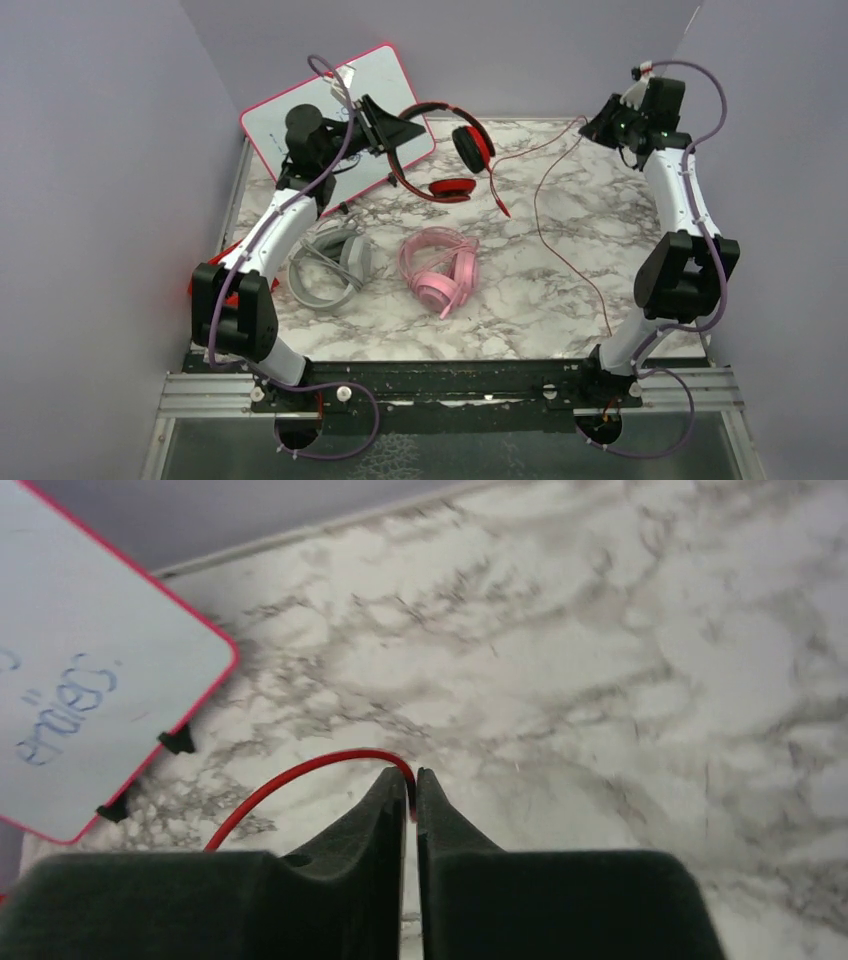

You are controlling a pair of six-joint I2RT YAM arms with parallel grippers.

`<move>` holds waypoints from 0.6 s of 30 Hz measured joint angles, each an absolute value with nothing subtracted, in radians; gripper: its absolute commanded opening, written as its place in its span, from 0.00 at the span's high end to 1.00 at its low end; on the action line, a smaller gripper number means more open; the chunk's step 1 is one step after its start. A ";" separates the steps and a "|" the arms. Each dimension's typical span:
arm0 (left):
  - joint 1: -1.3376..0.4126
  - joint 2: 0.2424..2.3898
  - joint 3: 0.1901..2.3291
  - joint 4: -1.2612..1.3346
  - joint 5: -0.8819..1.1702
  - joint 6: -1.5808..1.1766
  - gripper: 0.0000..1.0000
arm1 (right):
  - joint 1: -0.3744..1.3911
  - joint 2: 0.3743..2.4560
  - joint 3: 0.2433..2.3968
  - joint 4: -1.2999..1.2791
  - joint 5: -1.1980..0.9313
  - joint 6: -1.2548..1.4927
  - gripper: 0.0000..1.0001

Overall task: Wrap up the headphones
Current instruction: Adjust the headphones.

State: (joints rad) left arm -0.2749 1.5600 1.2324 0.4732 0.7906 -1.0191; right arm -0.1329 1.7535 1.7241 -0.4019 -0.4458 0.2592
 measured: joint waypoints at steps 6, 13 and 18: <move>-0.209 1.541 1.377 0.494 0.823 -1.094 1.00 | -0.154 1.754 1.430 -0.368 -0.358 0.237 0.52; -0.220 1.581 1.554 0.555 0.853 -1.201 1.00 | -0.120 1.726 1.211 -0.089 -0.613 0.170 0.22; -0.220 1.611 1.675 0.589 0.839 -1.259 1.00 | -0.029 1.638 1.016 0.334 -0.899 0.281 0.20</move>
